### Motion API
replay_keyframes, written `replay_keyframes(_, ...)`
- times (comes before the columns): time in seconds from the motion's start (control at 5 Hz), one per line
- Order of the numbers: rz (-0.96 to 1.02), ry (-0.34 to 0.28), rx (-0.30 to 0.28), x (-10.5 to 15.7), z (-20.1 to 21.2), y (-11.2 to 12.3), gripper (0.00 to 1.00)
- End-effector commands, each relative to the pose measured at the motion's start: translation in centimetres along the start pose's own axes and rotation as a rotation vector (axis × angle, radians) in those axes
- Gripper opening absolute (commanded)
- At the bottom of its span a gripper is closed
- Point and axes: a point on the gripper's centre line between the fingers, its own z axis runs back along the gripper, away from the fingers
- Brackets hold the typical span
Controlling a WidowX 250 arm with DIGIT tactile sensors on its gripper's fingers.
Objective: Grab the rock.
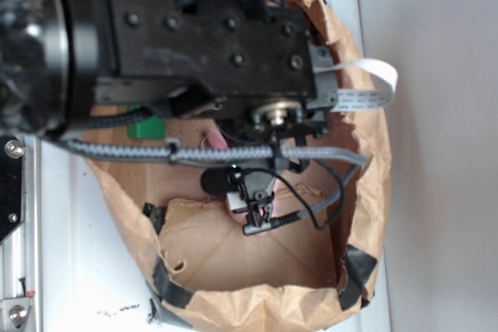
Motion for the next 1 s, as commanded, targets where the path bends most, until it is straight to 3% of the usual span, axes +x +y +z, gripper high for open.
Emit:
replay_keyframes(0.0,0.013,-0.052,-0.013,1.1,1.5,0.3,1.0)
replay_keyframes(0.4,0.025,-0.102,-0.096,3.8,-0.7,2.8,1.0)
replay_keyframes(0.8,0.031,-0.072,-0.099,6.2,-2.2,1.8,1.0)
